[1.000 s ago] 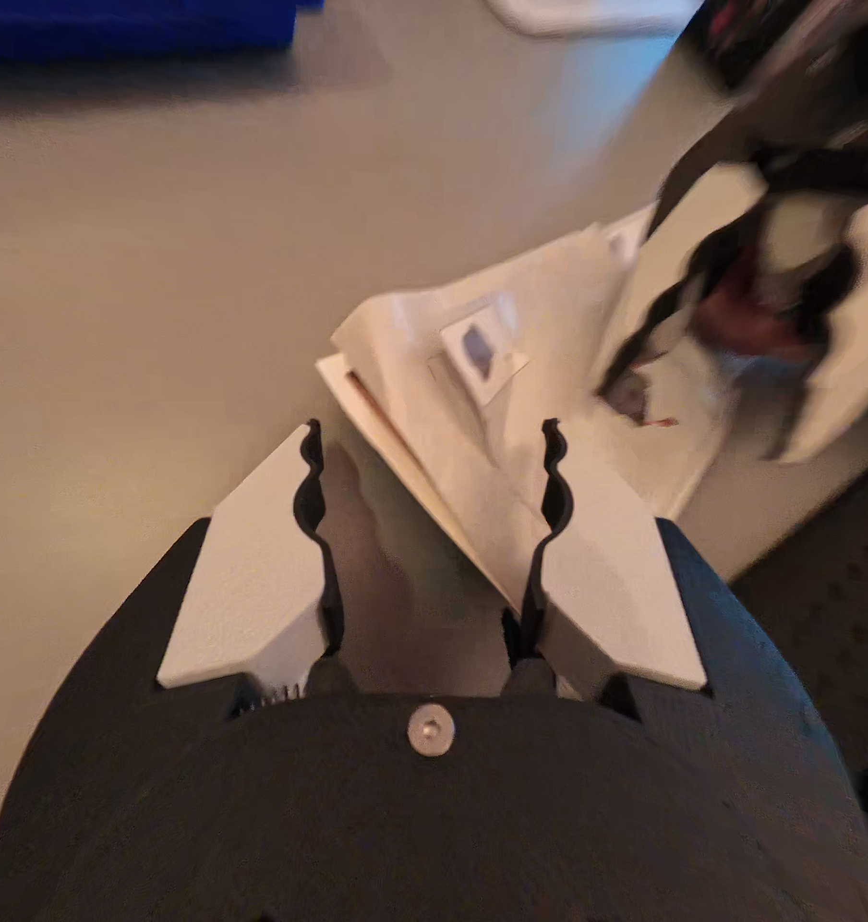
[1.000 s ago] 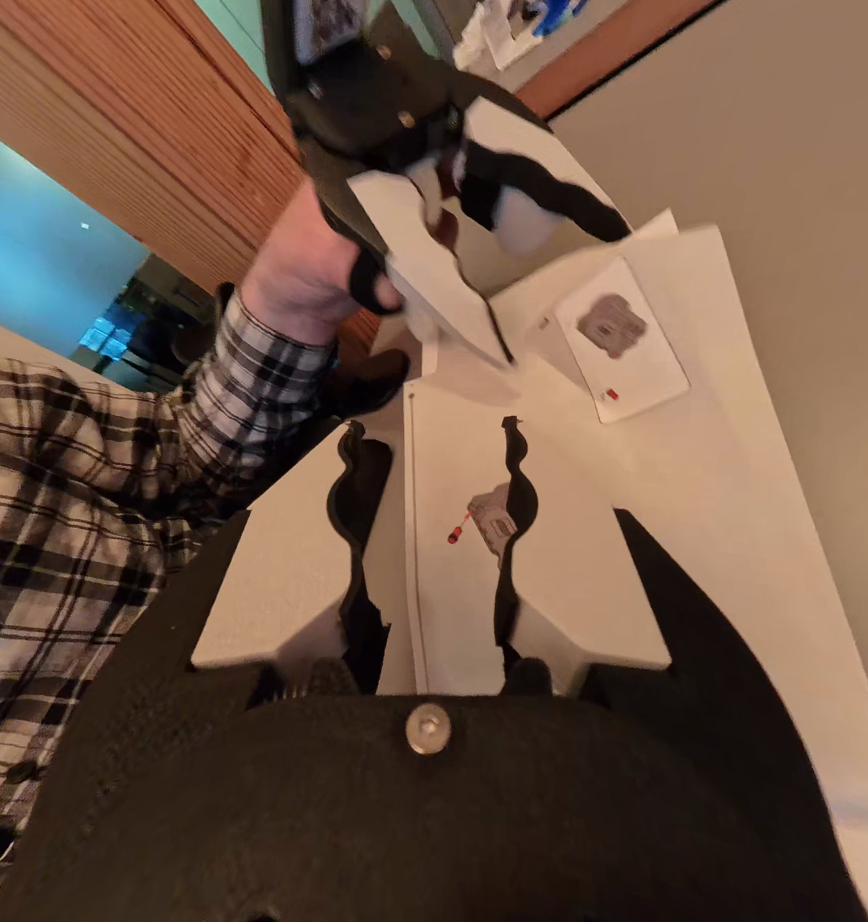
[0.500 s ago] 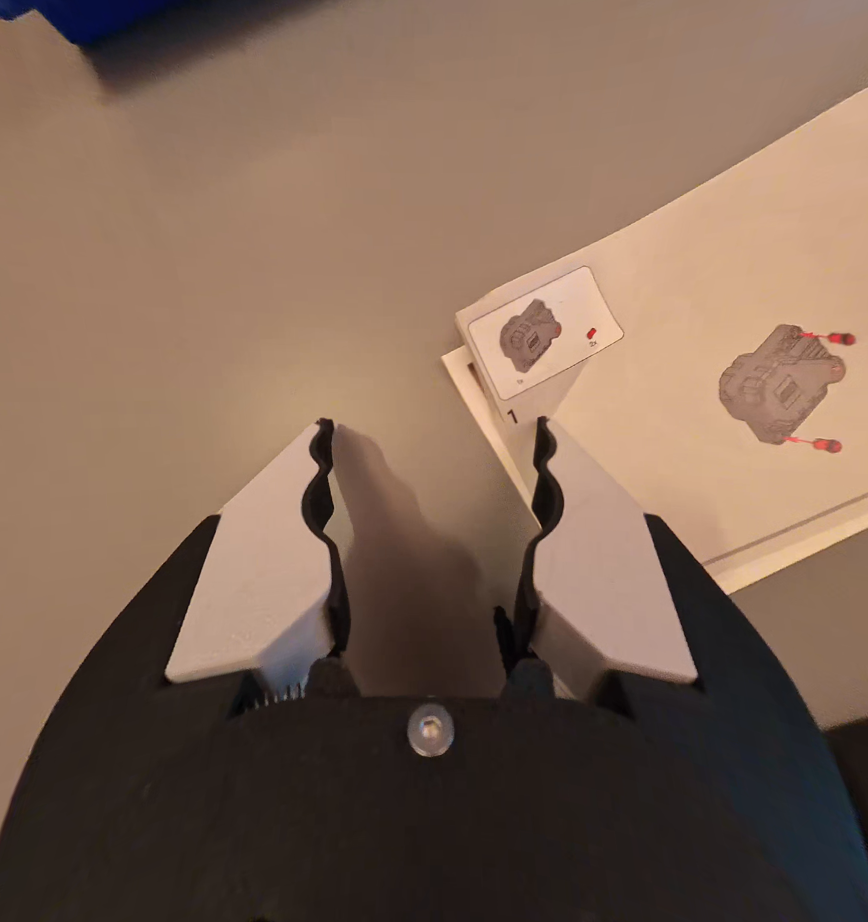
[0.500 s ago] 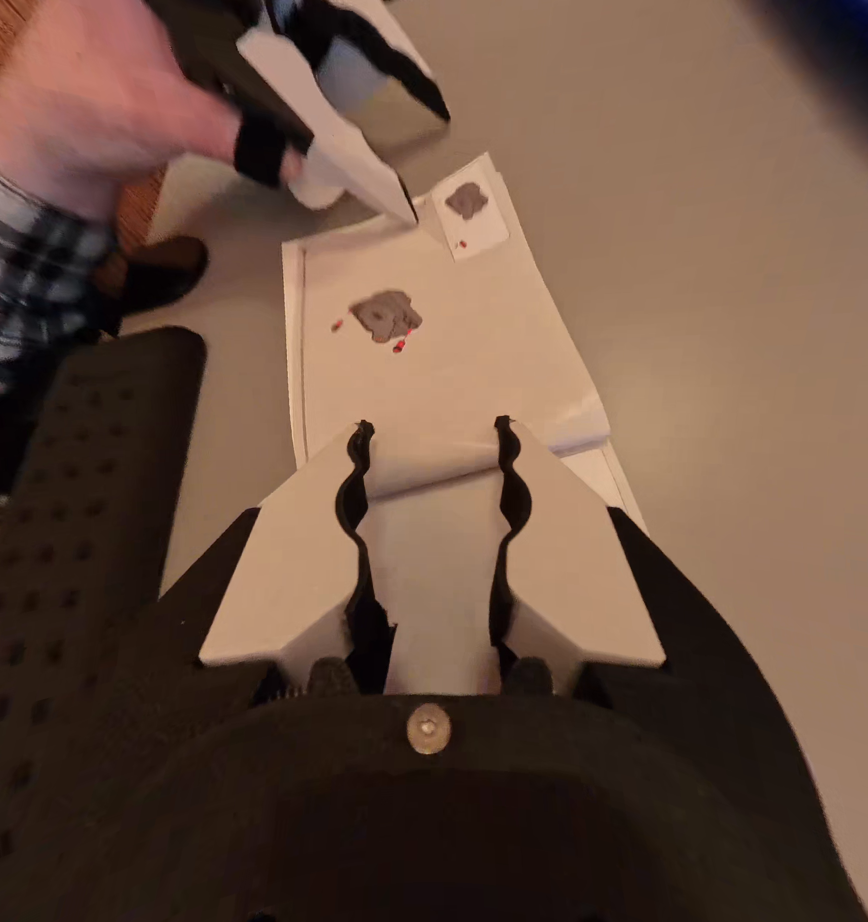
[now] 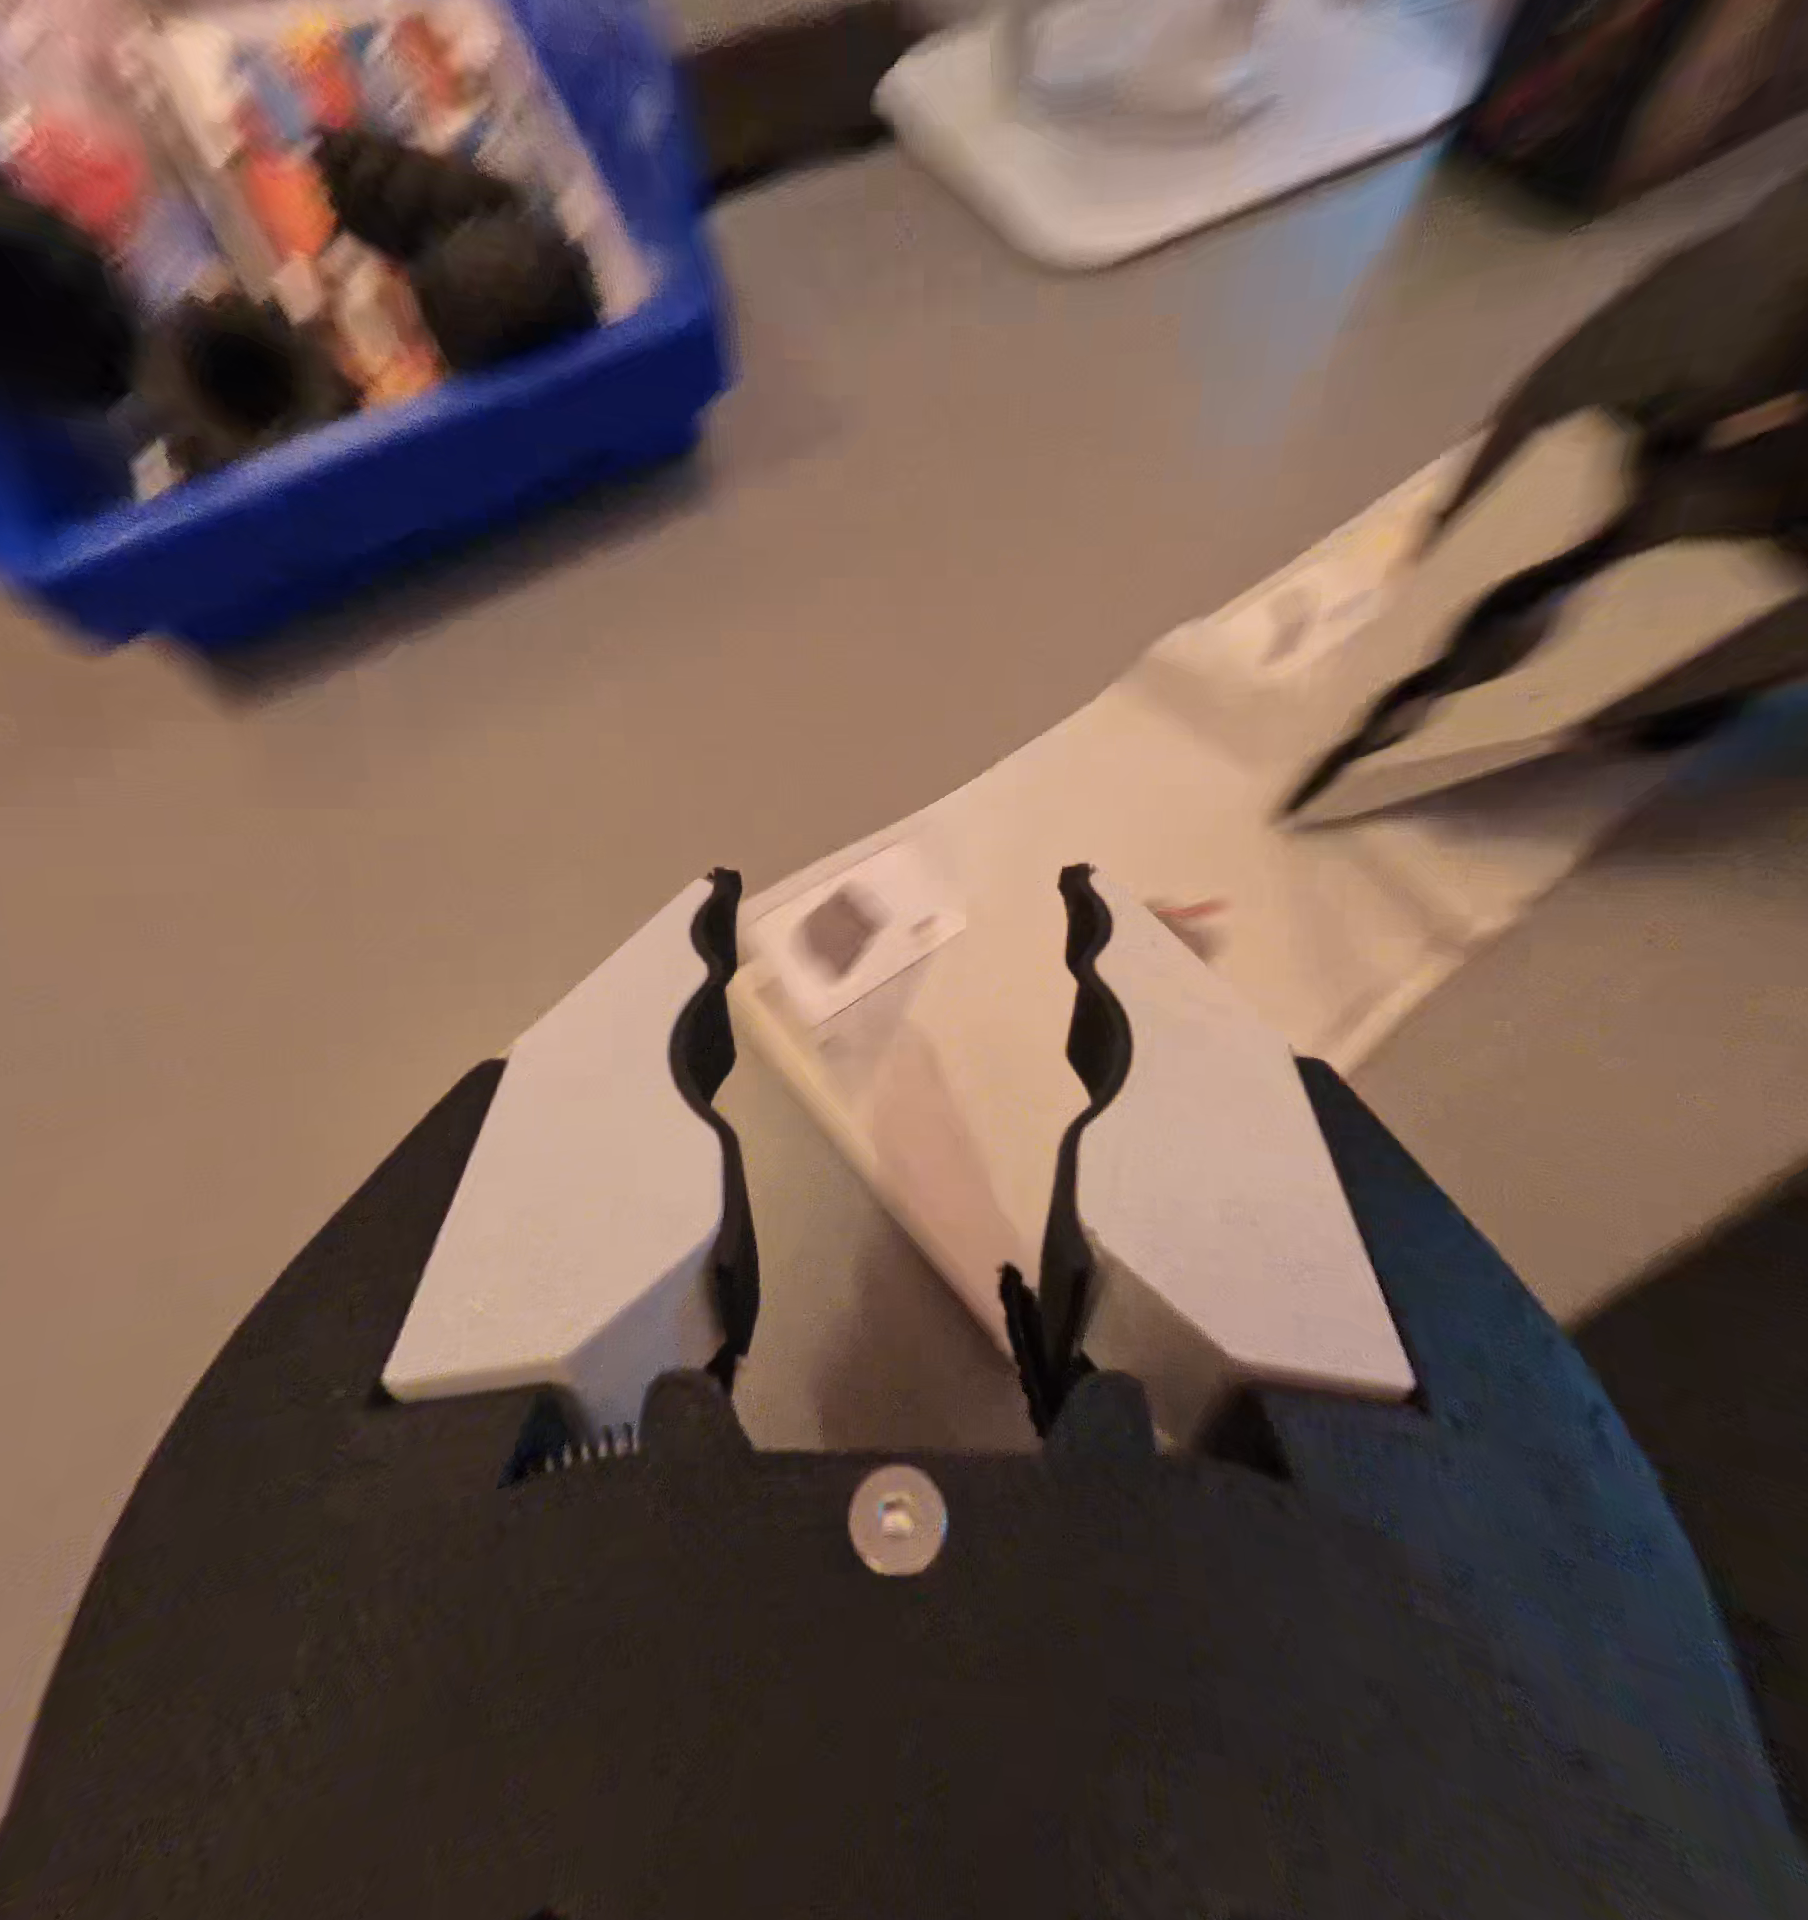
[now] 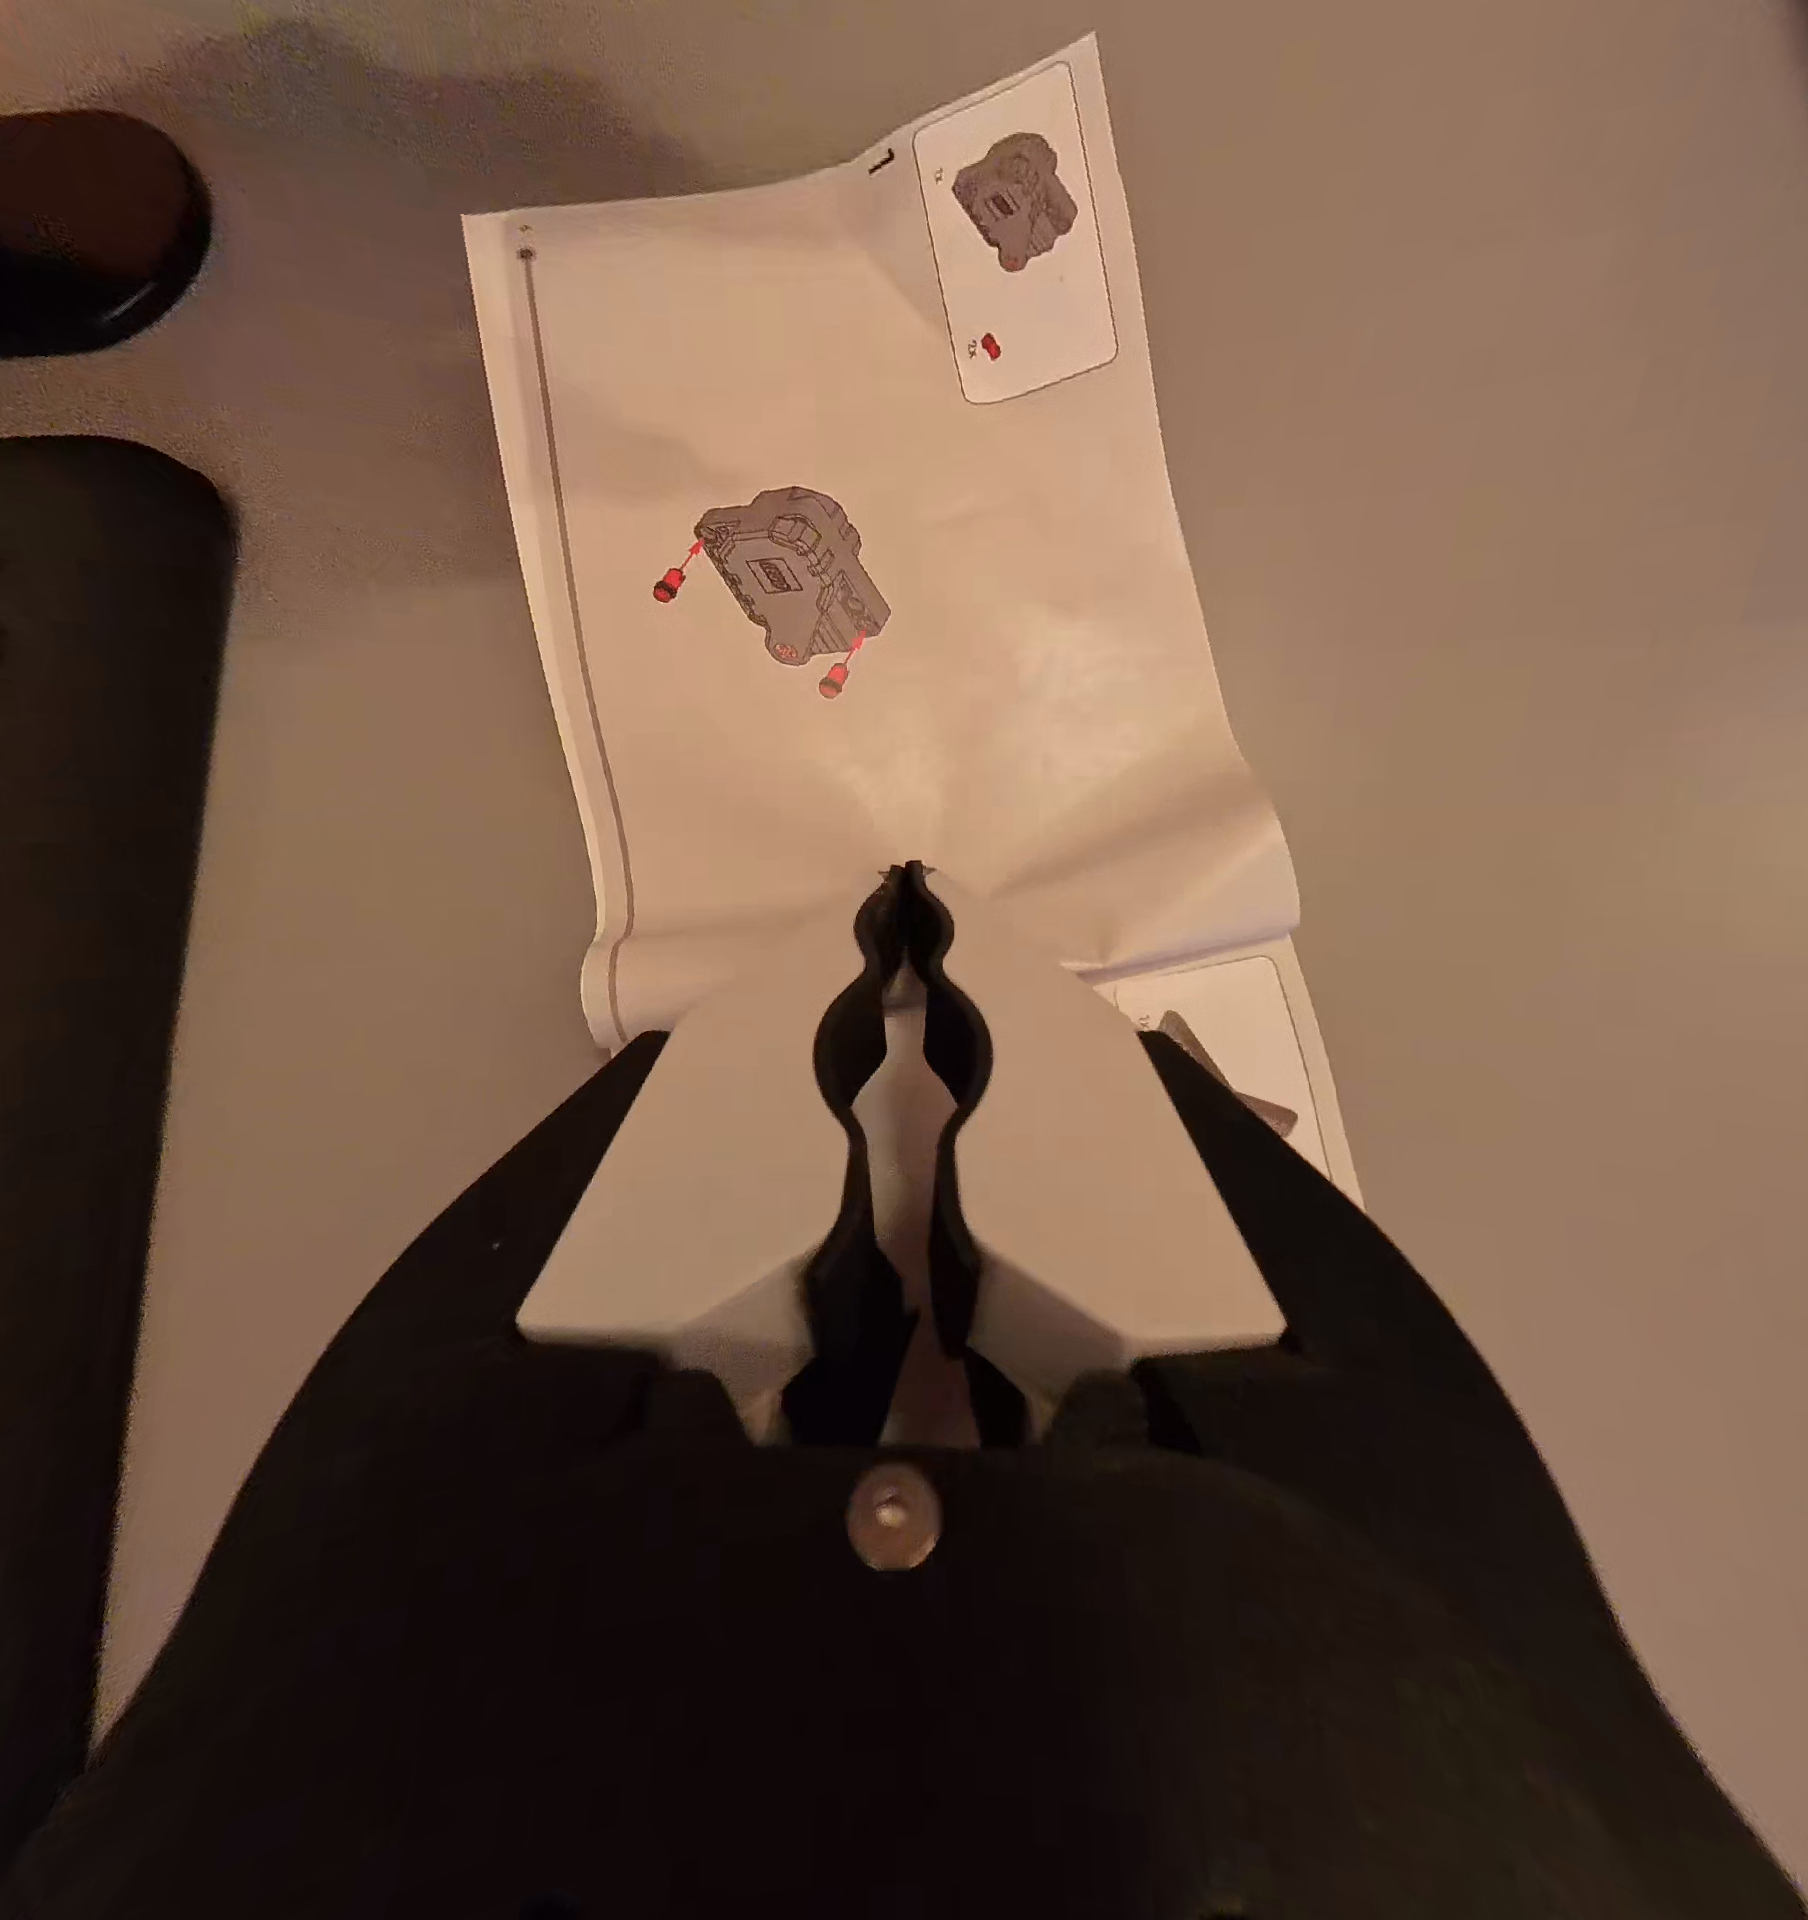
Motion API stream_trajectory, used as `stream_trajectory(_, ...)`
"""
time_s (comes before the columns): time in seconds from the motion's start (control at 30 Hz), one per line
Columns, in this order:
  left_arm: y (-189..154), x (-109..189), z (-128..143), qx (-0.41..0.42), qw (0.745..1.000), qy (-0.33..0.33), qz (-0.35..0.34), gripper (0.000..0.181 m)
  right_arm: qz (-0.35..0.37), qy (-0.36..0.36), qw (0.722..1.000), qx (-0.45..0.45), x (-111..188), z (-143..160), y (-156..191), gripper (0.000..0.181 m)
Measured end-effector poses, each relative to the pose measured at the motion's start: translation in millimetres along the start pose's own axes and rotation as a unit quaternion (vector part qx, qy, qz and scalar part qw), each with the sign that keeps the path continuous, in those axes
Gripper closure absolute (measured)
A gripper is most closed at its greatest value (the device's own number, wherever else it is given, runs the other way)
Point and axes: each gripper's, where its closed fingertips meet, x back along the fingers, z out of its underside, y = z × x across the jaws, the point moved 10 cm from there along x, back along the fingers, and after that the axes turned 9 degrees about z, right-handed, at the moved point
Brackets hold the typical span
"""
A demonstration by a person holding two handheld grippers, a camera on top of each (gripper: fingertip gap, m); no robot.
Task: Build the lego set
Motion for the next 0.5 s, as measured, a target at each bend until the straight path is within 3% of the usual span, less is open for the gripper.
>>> stream_trajectory(0.03,-10.1,-1.8,-6.7,-0.005,0.999,-0.007,0.034,0.122,-0.002,0.007,1.0,-0.002,-0.1,-1.0,-0.4,0.181)
stream_trajectory(0.13,-27.5,-24.7,-0.2,-0.029,0.994,0.09,0.061,0.122,-0.019,0.021,0.999,-0.018,-0.7,-3.0,-3.6,0.181)
stream_trajectory(0.23,-27.6,-46.5,20.5,-0.03,0.983,0.174,0.044,0.129,-0.041,-0.002,0.998,-0.044,1.8,-2.2,-8.8,0.181)
stream_trajectory(0.33,-24.3,-50.8,28.5,-0.011,0.985,0.165,0.047,0.136,-0.021,-0.049,0.997,-0.059,16.2,0.6,-14.6,0.179)
stream_trajectory(0.5,-22.1,-50.1,29.6,-0.014,0.986,0.162,0.04,0.143,-0.005,-0.035,0.998,-0.051,23.4,17.3,-21.6,0.181)
